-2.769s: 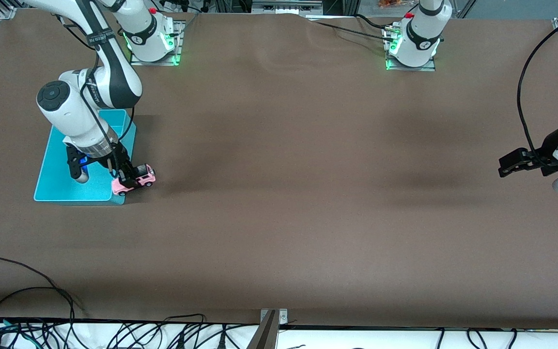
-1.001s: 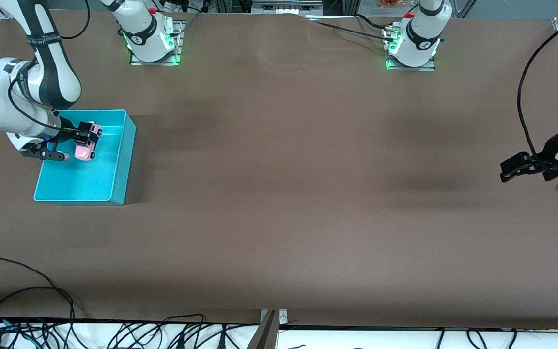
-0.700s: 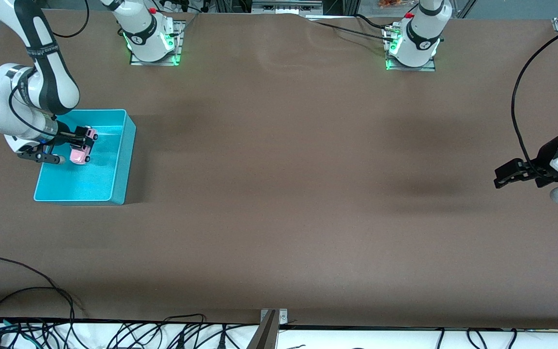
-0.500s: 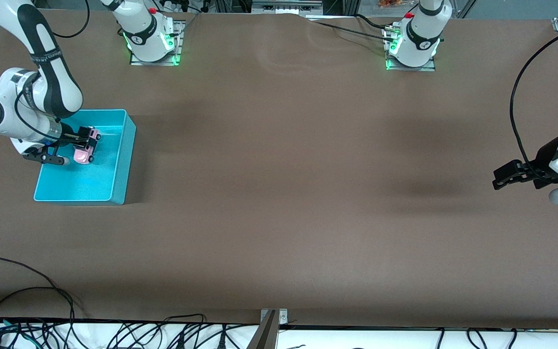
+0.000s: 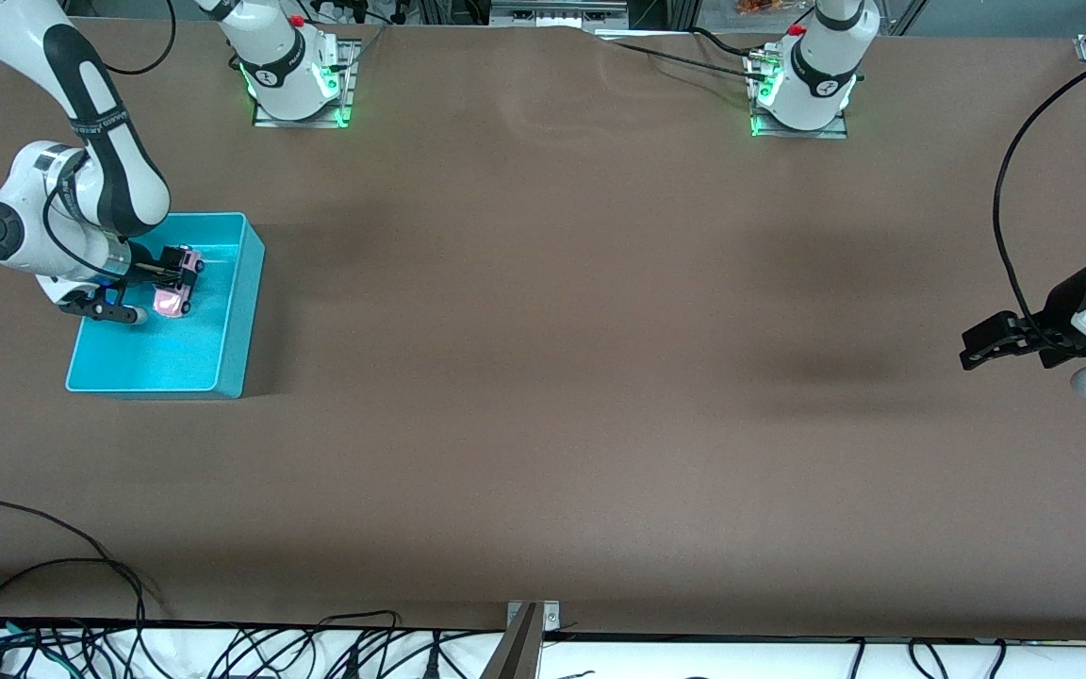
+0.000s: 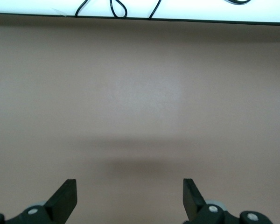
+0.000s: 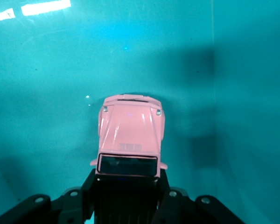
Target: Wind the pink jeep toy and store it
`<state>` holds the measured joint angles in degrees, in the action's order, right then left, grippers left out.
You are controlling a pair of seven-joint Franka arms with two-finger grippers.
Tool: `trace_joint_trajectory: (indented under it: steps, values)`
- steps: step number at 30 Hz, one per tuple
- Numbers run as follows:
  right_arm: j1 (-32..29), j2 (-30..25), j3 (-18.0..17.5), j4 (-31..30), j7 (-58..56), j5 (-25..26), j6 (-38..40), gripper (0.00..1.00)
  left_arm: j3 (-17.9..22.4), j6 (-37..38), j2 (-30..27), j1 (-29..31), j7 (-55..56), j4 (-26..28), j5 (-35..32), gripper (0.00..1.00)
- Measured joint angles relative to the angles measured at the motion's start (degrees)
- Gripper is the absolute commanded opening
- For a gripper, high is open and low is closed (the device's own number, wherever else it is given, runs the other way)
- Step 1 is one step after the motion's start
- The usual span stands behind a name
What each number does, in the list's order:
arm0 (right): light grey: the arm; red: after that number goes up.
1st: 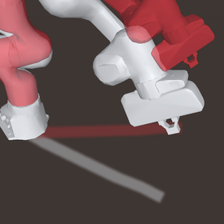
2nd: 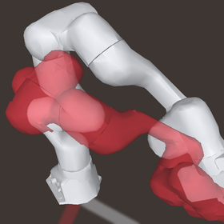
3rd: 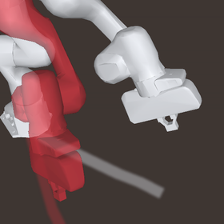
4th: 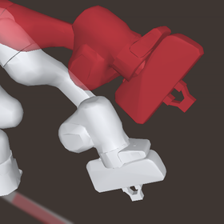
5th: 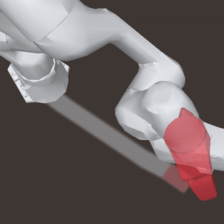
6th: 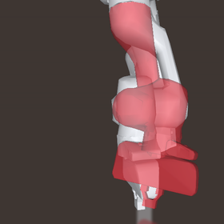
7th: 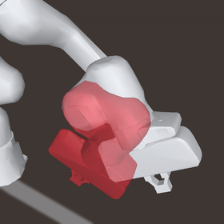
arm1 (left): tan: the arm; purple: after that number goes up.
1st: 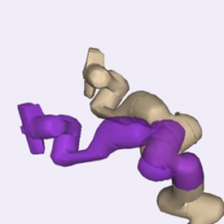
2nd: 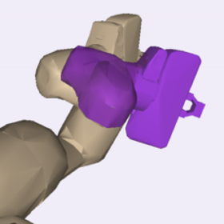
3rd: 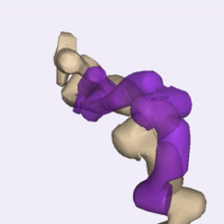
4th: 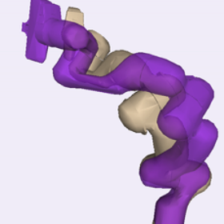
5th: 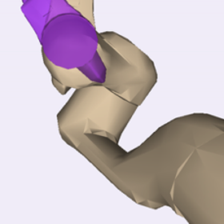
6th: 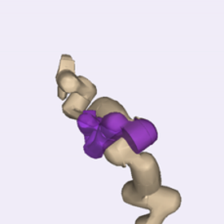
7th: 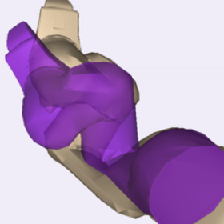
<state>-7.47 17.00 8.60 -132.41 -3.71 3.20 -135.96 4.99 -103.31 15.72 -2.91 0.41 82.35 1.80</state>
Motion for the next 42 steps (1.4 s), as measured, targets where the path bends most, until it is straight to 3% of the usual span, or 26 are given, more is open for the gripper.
trace_joint_trajectory:
  steps: [2,4,6,10,27,42]
  values:
    - [-0.06,0.0,0.01,0.0,0.0,0.0,0.0,0.48,0.02,0.0,0.0,0.01,0.0,0.0,0.0,1.0]
    - [-0.24,0.0,0.01,0.0,0.0,0.0,0.01,0.62,0.06,0.0,0.0,0.03,0.0,0.0,0.0,1.0]
    - [-0.59,0.01,0.02,0.0,0.0,0.0,0.02,0.82,0.1,0.0,0.0,0.09,0.0,0.0,0.0,1.0]
    - [-0.98,0.02,0.06,0.0,0.0,0.0,0.02,1.0,0.1,0.0,0.0,0.14,0.0,0.0,0.0,1.0]
    - [-1.09,-1.27,0.06,0.42,0.0,0.01,1.17,1.0,-0.59,0.85,-2.04,-0.27,0.0,-0.25,0.0,1.0]
    - [-1.03,-12.42,-0.22,1.98,0.0,0.01,9.06,1.0,-0.27,0.83,-4.43,0.26,0.0,-0.3,0.1,1.0]
